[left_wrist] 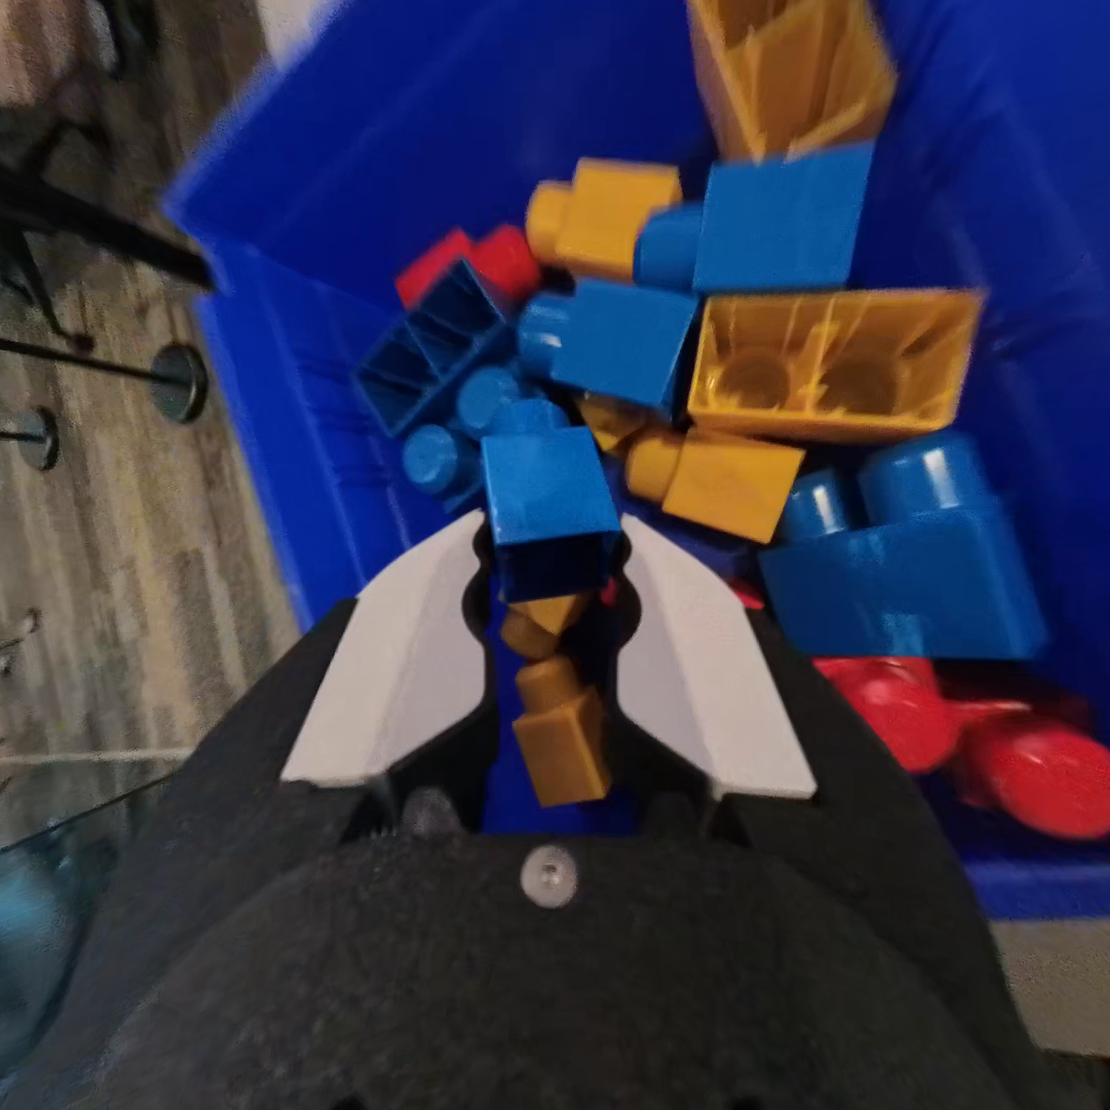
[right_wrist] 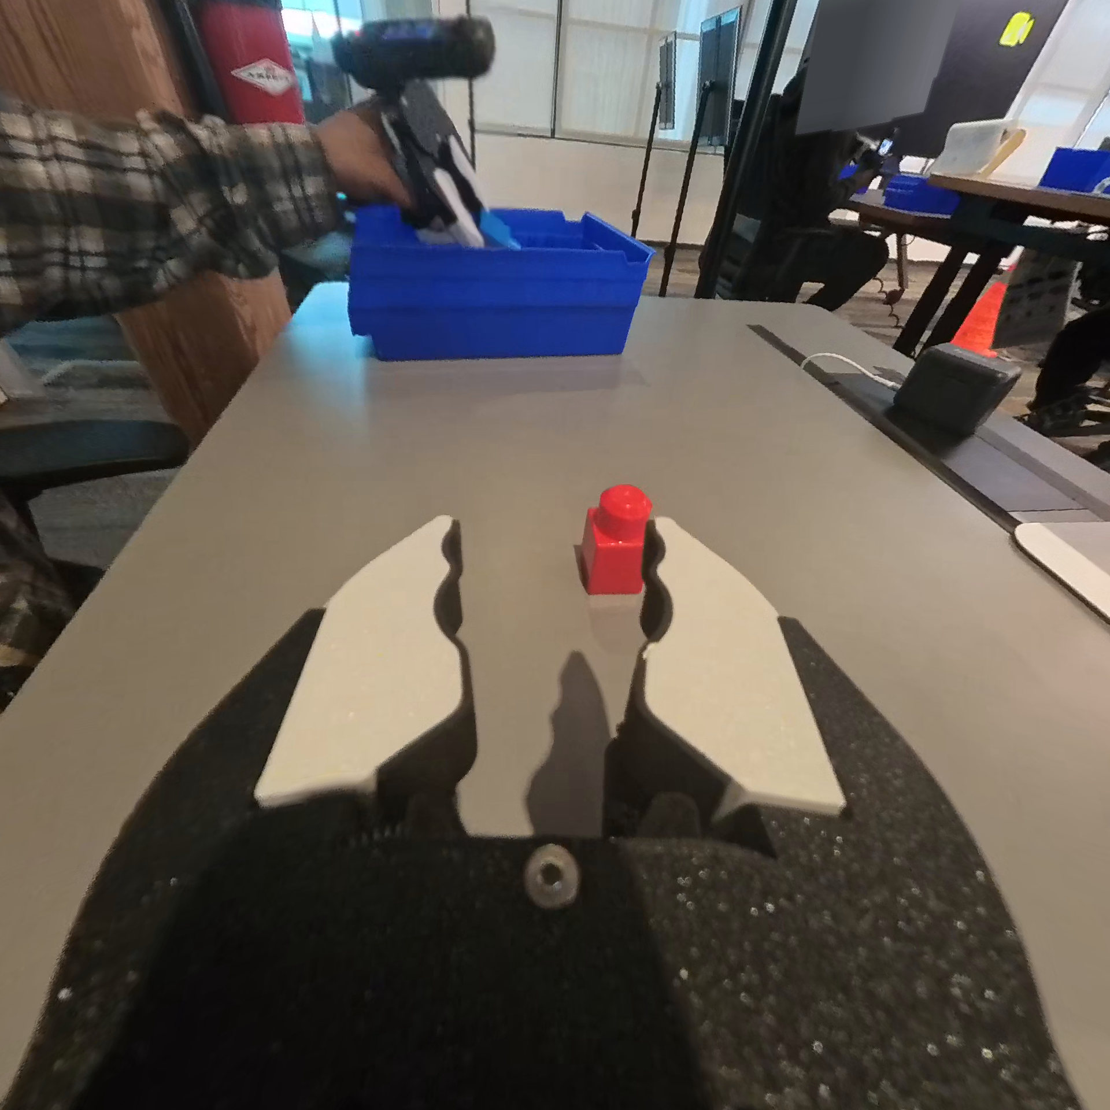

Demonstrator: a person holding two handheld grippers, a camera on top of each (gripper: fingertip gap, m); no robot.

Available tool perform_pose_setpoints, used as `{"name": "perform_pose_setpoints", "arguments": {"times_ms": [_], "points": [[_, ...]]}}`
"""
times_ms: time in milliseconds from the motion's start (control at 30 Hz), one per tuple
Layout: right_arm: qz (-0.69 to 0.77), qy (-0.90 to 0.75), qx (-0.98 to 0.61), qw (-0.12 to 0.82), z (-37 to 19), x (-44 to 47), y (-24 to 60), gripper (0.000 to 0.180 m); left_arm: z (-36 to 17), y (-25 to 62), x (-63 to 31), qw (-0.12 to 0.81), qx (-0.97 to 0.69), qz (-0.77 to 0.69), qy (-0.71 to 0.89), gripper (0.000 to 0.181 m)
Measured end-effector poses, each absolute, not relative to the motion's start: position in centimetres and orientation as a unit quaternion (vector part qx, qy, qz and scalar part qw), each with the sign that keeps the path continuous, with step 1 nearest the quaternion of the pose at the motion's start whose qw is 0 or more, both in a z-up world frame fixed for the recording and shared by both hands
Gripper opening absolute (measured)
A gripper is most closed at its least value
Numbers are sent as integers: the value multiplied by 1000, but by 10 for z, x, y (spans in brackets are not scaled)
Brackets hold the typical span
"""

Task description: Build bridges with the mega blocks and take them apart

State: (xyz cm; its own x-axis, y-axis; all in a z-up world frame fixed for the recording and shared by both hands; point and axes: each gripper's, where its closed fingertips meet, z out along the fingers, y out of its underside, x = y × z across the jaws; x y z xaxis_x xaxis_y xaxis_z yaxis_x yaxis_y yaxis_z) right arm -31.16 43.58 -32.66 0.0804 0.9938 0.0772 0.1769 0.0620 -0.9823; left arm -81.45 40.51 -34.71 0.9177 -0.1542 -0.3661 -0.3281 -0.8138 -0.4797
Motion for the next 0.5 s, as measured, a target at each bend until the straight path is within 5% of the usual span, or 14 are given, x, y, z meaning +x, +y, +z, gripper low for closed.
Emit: {"name": "perform_pose_setpoints", "arguments": {"times_ms": [33,267,500], "points": [[421,-532,-542,495,-324,-312,436,56,-327,407,-805,321,-930,133,123,37],[537,-456,-482,520,-261,-323,438,52,-189,427,-609,600,-740,-232,198,36],[650,-326,-410,551,-175,-339,463,52,-180,446,-430,611,-504,-572,215,36]]}}
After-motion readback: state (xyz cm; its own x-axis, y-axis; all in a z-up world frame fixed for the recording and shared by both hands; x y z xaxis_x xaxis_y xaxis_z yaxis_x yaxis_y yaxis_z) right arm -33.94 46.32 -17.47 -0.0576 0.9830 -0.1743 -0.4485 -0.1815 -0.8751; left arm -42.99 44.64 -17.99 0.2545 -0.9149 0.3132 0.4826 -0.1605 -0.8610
